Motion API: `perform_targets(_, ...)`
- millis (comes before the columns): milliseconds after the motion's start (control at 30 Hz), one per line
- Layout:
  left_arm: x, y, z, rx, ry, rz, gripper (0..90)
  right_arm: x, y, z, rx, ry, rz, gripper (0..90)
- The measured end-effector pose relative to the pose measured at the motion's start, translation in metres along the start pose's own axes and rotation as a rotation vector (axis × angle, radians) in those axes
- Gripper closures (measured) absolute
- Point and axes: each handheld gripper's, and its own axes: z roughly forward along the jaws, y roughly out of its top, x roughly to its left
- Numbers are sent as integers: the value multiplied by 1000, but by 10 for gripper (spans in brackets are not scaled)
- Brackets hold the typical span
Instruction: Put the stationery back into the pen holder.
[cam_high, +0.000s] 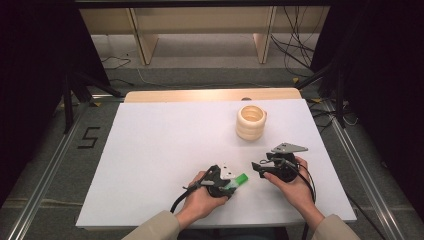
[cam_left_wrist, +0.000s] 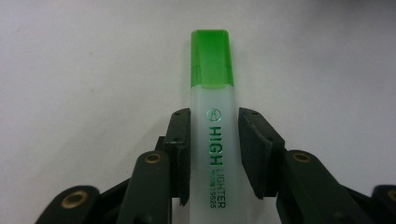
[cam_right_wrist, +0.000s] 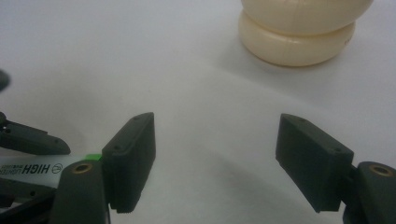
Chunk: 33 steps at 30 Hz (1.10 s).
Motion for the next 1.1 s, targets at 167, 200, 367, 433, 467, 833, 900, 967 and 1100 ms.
perform_targets(167, 0, 0, 0, -1, 3, -17, 664, 0, 0, 0, -1, 0, 0, 293)
perform_targets(200, -1, -1, 0, -7, 10, -15, 665, 0, 0, 0, -2, -2, 0, 293)
perform_targets(367, -2, -1, 0, -15, 16, -21, 667, -1, 0, 0, -6, 0, 10, 290)
perform_targets(433, -2, -2, -1, -17, 14, -22, 667, -1, 0, 0, -9, 0, 12, 285)
perform_targets(467, -1, -2, -1, -19, 12, -23, 667, -1, 0, 0, -9, 0, 13, 283)
perform_targets(833, 0, -3, -1, -28, 5, -20, 668, -3, -1, 0, -17, 4, 29, 266)
perform_targets(900, 0, -3, -1, -31, 7, -18, 668, -3, -1, 0, -16, 7, 32, 262)
perform_targets(967, 0, -3, -1, -37, 11, -15, 668, -3, -1, 0, -15, 8, 35, 254)
perform_targets(1100, 2, -3, -3, -51, 17, -19, 668, -3, -1, -1, -19, 18, 40, 238)
